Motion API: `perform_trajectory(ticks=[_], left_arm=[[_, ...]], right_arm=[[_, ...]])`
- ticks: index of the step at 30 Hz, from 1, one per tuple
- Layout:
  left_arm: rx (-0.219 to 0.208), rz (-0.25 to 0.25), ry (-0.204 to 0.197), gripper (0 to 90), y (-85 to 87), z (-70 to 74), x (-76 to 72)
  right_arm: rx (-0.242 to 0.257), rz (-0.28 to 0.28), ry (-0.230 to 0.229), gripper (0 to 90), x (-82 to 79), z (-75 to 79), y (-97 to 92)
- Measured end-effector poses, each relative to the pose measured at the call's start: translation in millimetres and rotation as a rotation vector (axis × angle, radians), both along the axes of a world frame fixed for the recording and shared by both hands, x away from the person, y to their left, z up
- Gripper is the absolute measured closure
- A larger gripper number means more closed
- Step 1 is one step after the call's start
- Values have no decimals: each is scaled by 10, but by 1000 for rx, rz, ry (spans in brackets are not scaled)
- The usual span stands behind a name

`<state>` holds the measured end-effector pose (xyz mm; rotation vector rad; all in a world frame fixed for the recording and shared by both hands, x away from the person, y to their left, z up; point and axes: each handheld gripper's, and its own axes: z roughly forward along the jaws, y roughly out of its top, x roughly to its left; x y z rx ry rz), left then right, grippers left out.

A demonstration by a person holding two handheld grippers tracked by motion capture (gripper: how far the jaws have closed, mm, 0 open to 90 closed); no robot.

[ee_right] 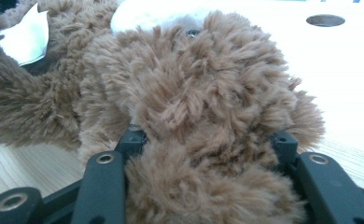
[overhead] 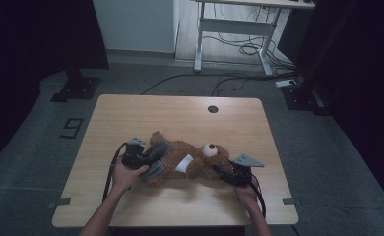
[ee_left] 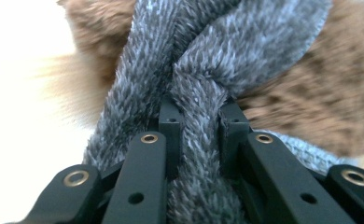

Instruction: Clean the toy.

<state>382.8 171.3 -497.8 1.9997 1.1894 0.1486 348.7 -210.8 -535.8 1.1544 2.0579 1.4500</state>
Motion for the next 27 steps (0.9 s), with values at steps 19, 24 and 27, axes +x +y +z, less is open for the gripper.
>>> perform_trajectory(ticks=[19,24,27], left_arm=[[-44,54,-46,774,-155,-34,365],[-30,76,-57,771,-180,-46,483],[-1,79,-59,770,-192,-66,443]], right_arm=[[-49,-8,-110,515,246,96,169],[-58,-23,-99,457,457,52,124],[-42,-16,-83,435,459,11,75]])
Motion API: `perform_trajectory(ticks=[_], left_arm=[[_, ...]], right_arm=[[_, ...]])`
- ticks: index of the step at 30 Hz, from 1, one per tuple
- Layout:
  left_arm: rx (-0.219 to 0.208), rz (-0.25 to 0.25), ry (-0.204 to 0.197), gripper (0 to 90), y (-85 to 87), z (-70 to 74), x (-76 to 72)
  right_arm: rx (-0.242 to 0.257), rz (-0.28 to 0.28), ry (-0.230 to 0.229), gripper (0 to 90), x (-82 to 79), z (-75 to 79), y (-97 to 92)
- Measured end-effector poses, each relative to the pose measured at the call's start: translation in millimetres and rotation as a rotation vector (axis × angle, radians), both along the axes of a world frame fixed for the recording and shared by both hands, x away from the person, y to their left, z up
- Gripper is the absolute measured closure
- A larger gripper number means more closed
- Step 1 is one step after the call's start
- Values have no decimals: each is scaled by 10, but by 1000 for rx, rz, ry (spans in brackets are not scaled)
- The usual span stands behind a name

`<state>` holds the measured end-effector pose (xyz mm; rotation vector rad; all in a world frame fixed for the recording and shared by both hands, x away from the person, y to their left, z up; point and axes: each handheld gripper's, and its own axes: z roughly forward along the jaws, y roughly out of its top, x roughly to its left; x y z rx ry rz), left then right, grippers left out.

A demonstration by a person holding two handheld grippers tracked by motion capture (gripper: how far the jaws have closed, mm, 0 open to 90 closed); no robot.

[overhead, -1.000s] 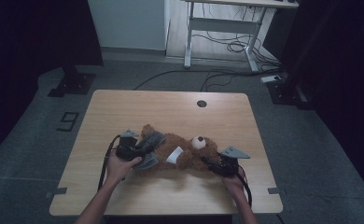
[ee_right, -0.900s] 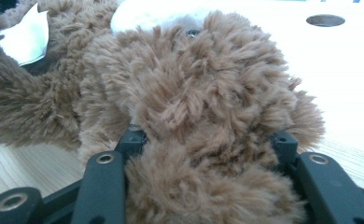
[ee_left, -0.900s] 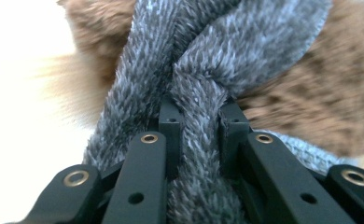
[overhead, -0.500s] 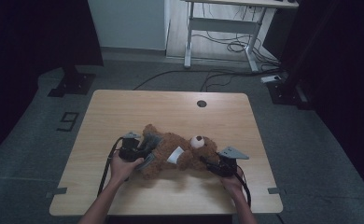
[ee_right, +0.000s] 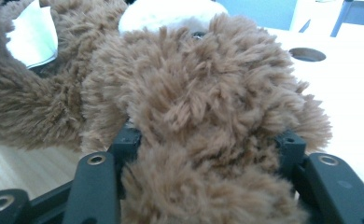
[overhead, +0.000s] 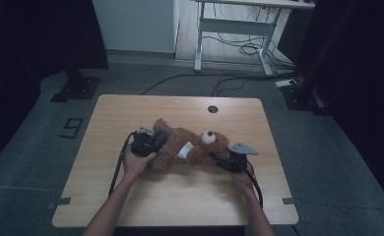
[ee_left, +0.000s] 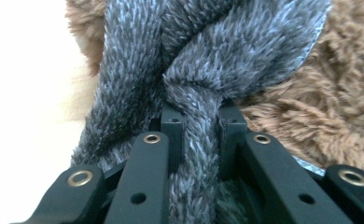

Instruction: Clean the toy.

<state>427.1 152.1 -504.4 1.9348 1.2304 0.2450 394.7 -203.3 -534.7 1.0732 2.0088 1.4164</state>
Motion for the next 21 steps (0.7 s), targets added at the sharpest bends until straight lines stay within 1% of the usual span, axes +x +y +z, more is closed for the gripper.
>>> perform_trajectory(ticks=[3,4,6,7,9,11,13,15,18,20,21], left_arm=[[12,4,9,767,45,-17,-72],[27,6,7,767,59,-19,-98],[58,13,0,767,86,-24,-141],[65,15,0,768,99,-28,-153],[81,26,0,767,151,-30,-177],[69,29,-8,767,220,5,-216],[67,25,-27,767,256,64,-266],[84,27,-52,766,309,131,-324],[89,44,-63,764,420,177,-383],[92,49,-69,763,491,193,-435],[101,49,-75,763,522,199,-465]], right_arm=[[-7,1,14,408,-64,-27,-20],[-17,1,8,395,-92,-29,-25],[-33,-9,6,342,-138,-28,-21],[-38,-14,7,312,-153,-23,-20],[-32,-24,18,273,-168,-10,-19],[-7,-28,40,231,-178,15,-34],[14,-27,33,206,-196,35,-47],[29,-29,22,196,-227,55,-58],[69,-35,5,192,-294,89,-122],[93,-40,2,191,-336,101,-179],[107,-38,2,191,-364,104,-222]])
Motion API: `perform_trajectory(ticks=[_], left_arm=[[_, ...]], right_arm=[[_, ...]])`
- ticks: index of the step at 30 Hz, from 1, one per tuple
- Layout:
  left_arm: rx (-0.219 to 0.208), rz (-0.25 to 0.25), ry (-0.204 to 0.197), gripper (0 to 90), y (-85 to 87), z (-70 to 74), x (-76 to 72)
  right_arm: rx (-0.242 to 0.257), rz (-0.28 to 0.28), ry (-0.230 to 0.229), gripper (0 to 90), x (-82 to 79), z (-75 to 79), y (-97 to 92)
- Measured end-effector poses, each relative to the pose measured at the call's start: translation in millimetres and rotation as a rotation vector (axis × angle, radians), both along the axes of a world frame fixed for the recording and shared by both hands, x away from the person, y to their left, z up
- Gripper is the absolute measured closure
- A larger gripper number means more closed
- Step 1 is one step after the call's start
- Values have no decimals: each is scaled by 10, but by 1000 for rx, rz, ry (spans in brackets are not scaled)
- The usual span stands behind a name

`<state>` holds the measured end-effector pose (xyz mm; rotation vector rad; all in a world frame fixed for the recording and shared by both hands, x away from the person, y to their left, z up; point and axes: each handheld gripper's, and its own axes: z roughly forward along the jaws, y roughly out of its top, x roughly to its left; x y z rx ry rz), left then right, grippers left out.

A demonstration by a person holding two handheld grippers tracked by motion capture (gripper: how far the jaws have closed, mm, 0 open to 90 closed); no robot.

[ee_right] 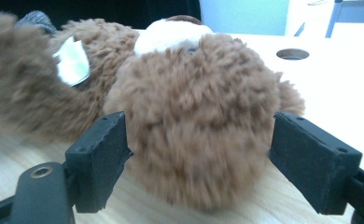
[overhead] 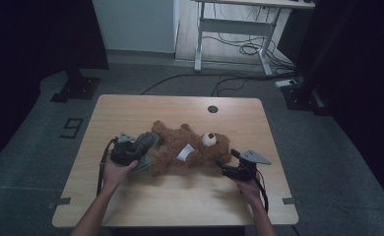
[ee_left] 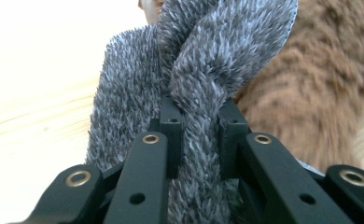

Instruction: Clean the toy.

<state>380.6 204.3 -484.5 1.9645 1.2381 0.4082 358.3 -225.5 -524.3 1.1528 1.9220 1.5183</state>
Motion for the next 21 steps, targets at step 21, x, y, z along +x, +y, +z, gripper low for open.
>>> perform_trajectory(ticks=[21], left_arm=[[56,24,49,690,558,-311,-596]], right_arm=[[-52,43,47,198,-156,-112,-175]])
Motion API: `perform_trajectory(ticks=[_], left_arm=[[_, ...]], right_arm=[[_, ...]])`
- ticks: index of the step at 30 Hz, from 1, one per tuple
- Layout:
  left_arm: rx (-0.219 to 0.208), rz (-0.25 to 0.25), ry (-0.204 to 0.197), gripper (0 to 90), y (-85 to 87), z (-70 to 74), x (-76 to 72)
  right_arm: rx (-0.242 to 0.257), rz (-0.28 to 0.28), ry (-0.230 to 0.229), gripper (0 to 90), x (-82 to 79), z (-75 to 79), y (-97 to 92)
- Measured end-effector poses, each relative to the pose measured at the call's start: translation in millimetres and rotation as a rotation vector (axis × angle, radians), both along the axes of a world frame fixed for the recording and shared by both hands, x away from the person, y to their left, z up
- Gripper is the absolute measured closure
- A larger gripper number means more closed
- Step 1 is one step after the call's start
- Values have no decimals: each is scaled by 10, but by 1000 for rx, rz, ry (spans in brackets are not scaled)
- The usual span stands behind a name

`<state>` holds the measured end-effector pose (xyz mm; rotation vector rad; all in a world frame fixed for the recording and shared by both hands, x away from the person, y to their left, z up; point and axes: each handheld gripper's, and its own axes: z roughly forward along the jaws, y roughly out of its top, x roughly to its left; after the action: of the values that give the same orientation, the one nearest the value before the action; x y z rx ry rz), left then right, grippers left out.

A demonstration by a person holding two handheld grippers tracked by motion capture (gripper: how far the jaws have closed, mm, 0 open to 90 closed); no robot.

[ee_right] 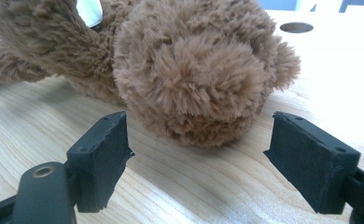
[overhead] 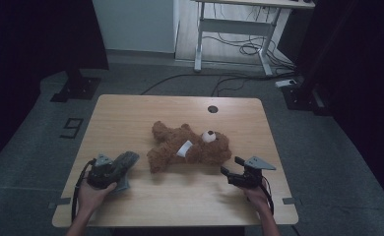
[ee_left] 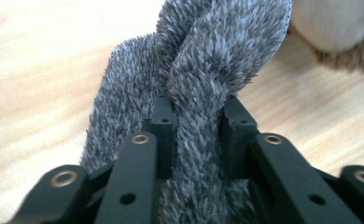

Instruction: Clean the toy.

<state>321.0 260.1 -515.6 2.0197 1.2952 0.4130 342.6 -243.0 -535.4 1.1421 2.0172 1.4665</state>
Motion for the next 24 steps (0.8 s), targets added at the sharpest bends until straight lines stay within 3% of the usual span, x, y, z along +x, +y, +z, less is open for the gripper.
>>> perform_trajectory(ticks=[3,5,13,16,24], left_arm=[[18,0,13,642,23,-53,-14],[9,-31,45,576,55,-128,-12],[5,-54,-5,326,102,32,-40],[-2,-49,-38,295,107,110,-90],[-4,-69,-68,300,9,166,-106]], right_arm=[[-3,-5,4,198,-9,-16,-10],[-2,-7,7,199,-12,-27,-29],[-8,1,8,202,-21,-27,-34],[-8,-2,8,202,-24,-27,-36],[-3,0,12,203,-39,-30,-35]])
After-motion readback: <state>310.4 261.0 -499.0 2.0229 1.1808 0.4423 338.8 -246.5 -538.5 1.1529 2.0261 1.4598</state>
